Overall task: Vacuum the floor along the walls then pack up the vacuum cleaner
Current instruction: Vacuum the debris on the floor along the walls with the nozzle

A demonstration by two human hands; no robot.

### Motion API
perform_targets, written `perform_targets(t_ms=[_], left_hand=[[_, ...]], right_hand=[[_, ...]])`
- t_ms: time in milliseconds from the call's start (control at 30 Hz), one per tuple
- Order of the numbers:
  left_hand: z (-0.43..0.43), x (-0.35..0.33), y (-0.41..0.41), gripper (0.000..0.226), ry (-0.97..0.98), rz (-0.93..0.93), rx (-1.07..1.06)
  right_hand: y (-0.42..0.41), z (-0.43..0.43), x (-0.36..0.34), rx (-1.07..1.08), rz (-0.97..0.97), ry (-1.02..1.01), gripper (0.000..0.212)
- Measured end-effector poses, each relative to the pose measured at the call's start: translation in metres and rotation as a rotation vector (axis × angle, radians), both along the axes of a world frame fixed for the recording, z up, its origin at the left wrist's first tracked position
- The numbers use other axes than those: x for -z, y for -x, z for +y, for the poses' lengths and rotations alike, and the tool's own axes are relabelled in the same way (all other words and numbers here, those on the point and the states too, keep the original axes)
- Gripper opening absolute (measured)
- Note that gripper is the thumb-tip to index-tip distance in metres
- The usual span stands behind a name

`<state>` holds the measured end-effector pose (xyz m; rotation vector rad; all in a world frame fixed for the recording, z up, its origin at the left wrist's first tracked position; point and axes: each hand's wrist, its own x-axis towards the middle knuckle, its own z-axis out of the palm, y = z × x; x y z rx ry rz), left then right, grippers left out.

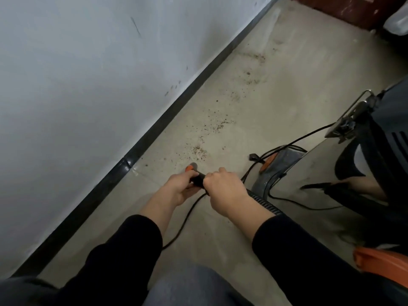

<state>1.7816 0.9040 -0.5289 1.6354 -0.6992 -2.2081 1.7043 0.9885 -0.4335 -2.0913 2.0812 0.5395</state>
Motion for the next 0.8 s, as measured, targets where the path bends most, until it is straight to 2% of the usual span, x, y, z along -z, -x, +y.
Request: perform_targets(t_ms=[433,800], left_hand=[[0.002,0.006,0.024,0.036,-0.041,0.075,0.021],[0.003,0.002,-0.01,0.038,-0.031,0.036,-0.063]], right_hand=[[0.016,0.006,0.005,0.105,0.034,0.014,0.025],[-0.003,0.002,0.009,0.03,-0.008,0.038,0.029]])
